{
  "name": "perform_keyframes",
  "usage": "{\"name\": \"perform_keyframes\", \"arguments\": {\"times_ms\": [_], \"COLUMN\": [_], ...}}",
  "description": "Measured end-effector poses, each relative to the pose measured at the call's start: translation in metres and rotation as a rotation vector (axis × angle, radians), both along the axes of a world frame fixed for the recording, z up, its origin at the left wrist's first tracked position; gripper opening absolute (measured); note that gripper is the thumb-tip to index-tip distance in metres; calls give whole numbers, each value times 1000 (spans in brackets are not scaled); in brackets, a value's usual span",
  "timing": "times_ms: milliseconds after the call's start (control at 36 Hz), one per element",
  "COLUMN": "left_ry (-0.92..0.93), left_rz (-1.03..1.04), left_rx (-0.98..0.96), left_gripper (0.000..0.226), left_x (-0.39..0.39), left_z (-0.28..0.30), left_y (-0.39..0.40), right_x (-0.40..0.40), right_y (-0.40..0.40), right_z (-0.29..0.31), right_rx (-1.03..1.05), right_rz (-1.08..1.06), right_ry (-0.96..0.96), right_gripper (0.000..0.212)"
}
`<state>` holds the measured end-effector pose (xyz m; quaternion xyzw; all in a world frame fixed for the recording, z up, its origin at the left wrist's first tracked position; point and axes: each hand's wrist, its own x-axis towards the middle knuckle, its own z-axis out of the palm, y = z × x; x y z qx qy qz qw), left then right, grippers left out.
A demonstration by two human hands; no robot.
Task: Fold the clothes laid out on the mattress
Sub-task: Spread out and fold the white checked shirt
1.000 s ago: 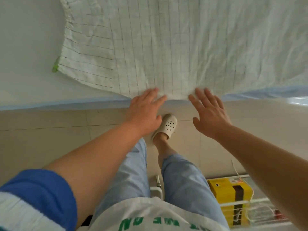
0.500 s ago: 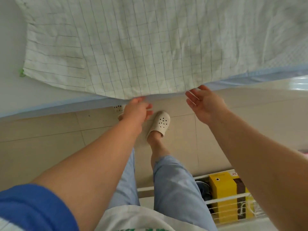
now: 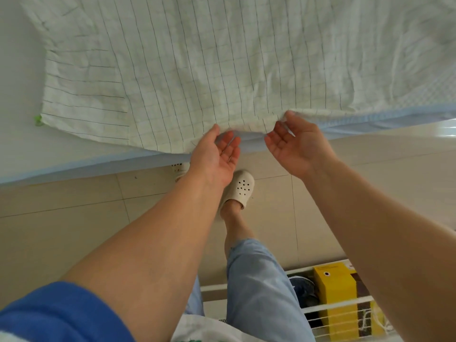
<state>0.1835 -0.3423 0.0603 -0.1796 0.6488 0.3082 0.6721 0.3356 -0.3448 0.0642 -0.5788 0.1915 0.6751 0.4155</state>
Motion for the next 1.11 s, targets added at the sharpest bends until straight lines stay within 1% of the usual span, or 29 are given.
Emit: {"name": "perform_keyframes", "arguments": {"times_ms": [111,222,278,306,361,417,472,500,556,583,667,750,806,861,917,1000,1056,1111], "left_ry": [-25,-95,-100,-99,-113,-168,-239,-262,-270,-260,-243,-275,-317,-343,-302,-178,-90,21], "left_rz": [35,91,138,154,145,83,23,9,-9,-17,10,84,93,118,116,50,-22,-111], "left_rx": [-2,18,19,21,37,70,104,107,91,84,93,122,139,135,110,82,56,11], "left_gripper": [16,17,19,20,28,35,29,23,13,11,18,29,26,17,11,10,5,9], "left_x": [1,1,0,1,2,4,8,10,12,12,10,8,6,6,7,9,11,11], "left_z": [-1,-1,-1,-1,1,3,5,6,8,8,8,9,10,11,12,12,12,9], "left_y": [3,-1,-1,-1,-2,-3,-4,-4,-3,-2,-1,-3,-7,-12,-14,-16,-16,-16], "right_x": [0,-1,-2,-3,-5,-7,-8,-7,-4,-2,5,9,12,13,14,17,20,23], "right_y": [3,-1,-5,-8,-12,-16,-18,-19,-20,-20,-18,-14,-12,-10,-8,-8,-8,-9], "right_z": [1,4,7,8,10,11,12,11,9,9,10,13,14,15,16,16,15,13], "right_rx": [9,-27,-49,-64,-96,-123,-135,-131,-108,-93,-59,-18,3,8,8,-14,-39,-63], "right_rz": [-17,-70,-109,-125,-152,-173,-173,-164,-130,-113,-122,-203,-248,-242,-219,-174,-153,-147], "right_ry": [56,45,9,-14,-53,-72,-75,-78,-77,-71,-47,-1,33,31,6,-41,-65,-89], "right_gripper": [17,8,2,3,5,4,6,11,21,20,7,5,9,10,9,10,13,17]}}
